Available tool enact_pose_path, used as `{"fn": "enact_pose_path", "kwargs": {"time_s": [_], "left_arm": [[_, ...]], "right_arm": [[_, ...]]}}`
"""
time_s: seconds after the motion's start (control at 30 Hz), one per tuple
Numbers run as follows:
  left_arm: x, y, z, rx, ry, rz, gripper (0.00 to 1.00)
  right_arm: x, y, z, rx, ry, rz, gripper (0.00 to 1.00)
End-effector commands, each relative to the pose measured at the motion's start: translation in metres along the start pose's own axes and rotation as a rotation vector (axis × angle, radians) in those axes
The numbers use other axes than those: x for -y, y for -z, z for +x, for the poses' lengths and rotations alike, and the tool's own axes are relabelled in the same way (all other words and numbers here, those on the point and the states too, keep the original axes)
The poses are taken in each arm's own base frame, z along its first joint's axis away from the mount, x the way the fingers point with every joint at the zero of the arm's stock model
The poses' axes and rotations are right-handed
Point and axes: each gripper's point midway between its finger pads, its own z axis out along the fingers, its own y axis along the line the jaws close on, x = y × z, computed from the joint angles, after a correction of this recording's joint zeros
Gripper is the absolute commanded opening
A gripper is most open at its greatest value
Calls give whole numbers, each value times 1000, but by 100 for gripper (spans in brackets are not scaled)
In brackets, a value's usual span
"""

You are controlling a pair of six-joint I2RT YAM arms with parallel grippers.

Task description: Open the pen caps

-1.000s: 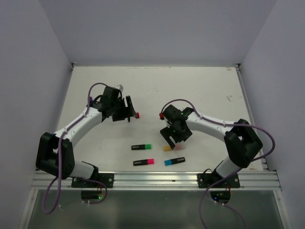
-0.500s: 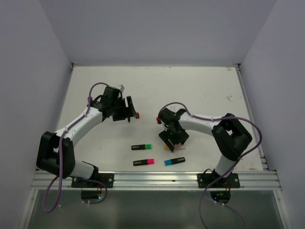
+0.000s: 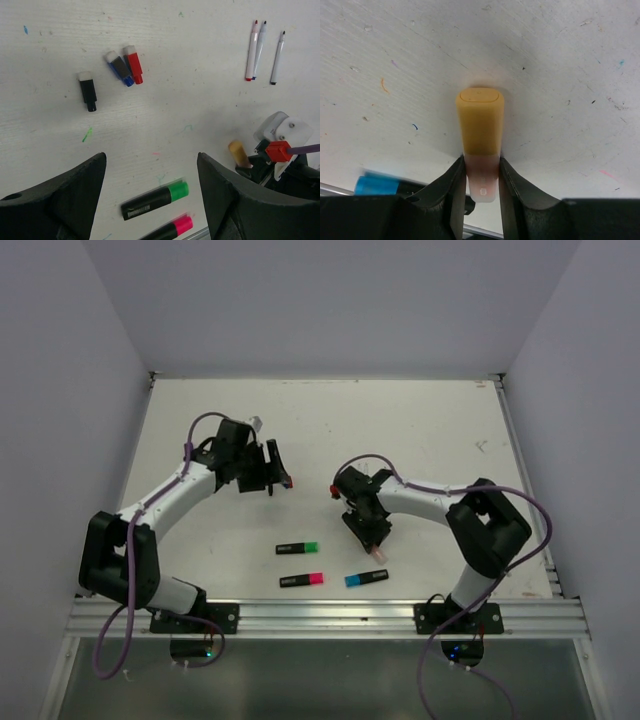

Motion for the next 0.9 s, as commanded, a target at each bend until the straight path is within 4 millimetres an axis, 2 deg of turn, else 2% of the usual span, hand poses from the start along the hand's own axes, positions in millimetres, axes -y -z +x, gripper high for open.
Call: {"fn": "enact_pose_path", "kwargs": {"time_s": [0.0,0.1,0.27,0.33,0.43,0.63,0.87], "left_arm": [[24,4,-13,13,25,108,77],[44,4,-12,1,50,225,76],[76,4,-6,-7,114,439,76],[87,5,-7,7,112,484,76],[100,4,-6,7,129,512,76],[124,12,-1,2,147,562,76],[131,15,10,-8,153,568,73]], "right_arm": [[-14,4,-15,99,-15,-65,0],[-19,26,-26,175,-23,-95,0],[-37,76,-48,265,-65,-196,0],[-45,96,-58,303,-95,-261,0],[-51,113,-67,333,-122,-317,0],[-47,124,-78,341,-192,-365,0],[-45,138,-91,375,-263,-444,0]]}}
